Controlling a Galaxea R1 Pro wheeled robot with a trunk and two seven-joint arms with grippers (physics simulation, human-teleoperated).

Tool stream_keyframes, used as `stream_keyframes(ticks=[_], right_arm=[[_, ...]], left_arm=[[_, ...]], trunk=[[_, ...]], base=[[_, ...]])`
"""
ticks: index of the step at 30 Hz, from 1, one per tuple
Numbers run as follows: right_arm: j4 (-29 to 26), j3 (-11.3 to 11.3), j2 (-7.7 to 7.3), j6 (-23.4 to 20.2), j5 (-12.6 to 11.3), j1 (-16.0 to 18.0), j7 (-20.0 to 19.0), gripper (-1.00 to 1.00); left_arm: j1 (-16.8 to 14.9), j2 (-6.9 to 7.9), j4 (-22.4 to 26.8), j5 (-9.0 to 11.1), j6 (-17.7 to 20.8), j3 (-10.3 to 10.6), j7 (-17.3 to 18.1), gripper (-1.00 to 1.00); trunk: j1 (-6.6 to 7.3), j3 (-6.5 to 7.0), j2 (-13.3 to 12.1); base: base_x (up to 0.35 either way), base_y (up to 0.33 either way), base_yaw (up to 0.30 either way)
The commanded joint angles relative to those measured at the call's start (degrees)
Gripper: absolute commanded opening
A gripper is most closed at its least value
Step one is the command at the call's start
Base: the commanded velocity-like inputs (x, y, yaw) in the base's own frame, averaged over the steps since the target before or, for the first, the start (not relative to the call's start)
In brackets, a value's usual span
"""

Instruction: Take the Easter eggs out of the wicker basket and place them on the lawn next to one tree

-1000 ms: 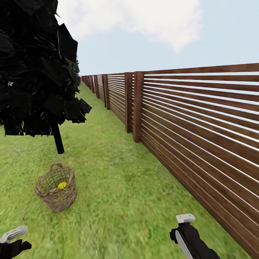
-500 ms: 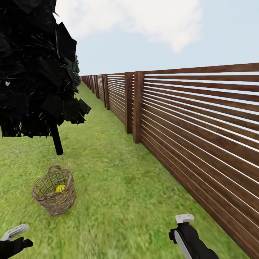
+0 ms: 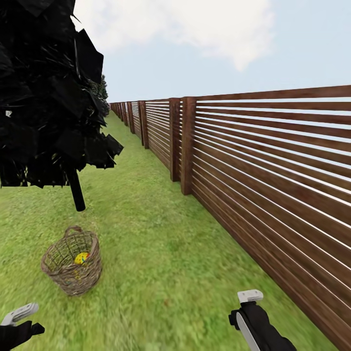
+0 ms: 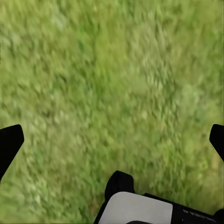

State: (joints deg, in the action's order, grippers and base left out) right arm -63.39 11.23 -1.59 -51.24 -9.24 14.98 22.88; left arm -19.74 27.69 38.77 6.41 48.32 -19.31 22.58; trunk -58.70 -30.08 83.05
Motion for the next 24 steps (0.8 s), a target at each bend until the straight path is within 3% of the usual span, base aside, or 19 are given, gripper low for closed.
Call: stream_keyframes(ticks=[1,24], right_arm=[[-0.06,0.2,-0.07,-0.17,-0.6,0.05,0.58,1.0],[0.01,0.22,0.0,-0.17,-0.6,0.05,0.58,1.0]], left_arm=[[-0.03,-0.01,0.01,0.53,0.46,-0.12,-0.17,1.0],[-0.03,0.18,0.08,0.53,0.46,-0.29,-0.17,1.0]], trunk=[[-0.03,-0.06,0.03],[-0.03,-0.06,0.03]], base=[[0.298,0.101,0.0],[0.318,0.12,0.0]])
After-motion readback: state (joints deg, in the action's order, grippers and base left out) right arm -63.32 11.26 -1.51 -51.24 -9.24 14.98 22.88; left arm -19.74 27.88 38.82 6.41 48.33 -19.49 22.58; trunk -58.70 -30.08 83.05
